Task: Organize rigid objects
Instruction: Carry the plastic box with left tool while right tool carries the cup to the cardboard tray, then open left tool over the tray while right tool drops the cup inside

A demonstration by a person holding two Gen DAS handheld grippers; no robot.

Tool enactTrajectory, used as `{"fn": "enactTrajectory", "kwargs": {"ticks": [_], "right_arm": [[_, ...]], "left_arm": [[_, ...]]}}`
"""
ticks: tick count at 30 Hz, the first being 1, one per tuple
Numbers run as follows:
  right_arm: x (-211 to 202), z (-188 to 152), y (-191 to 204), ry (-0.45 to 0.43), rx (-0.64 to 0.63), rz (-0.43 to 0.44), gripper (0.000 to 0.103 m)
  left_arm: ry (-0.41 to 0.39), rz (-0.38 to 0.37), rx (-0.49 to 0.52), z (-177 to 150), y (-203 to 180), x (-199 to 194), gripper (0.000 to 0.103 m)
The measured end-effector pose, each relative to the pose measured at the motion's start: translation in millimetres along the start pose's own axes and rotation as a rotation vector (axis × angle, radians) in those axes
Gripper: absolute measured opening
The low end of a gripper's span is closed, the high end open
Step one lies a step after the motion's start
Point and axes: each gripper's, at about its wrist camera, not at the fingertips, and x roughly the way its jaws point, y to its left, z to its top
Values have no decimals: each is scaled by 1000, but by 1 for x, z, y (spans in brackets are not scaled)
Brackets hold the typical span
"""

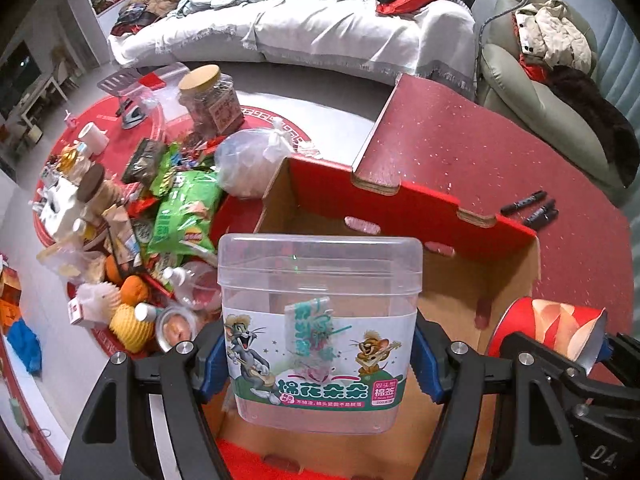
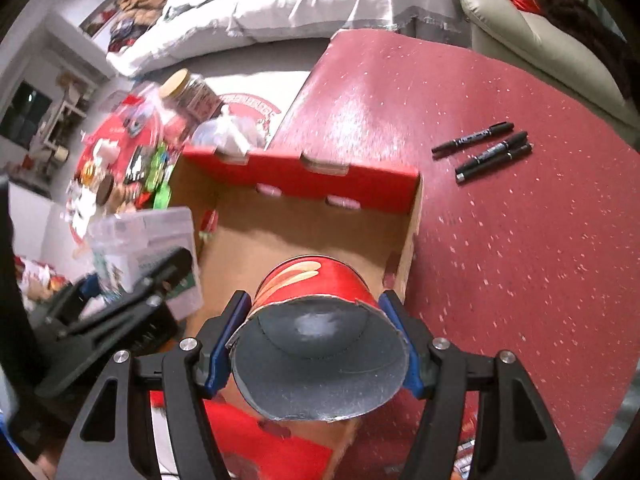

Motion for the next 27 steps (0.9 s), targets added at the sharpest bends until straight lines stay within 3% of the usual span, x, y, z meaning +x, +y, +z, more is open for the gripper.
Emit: {"fn": "enactTrajectory", "kwargs": {"ticks": [12,16,17,18,23,25,27], "right_arm": [[39,27,-17,27,104,14,69],[45,30,-17,30,86,15,70],[48,31,-17,39,81,21,72],[49,31,-17,43,80,25,80],[44,30,-17,27,79,67,89],[36,28,-17,13,72,70,89],[28,25,-18,2,71,90,89]], "left_arm": [[50,-15,64,13,-18,52,74],[62,-11,79,12,-20,64,74],[69,-5,89,12,-20,66,74],[88,-6,94,12,-20,70,75],[161,-26,69,6,-15,79,75],[169,-27,68,3,-15,77,84],[158,-31,68,0,-14,71,88]]}}
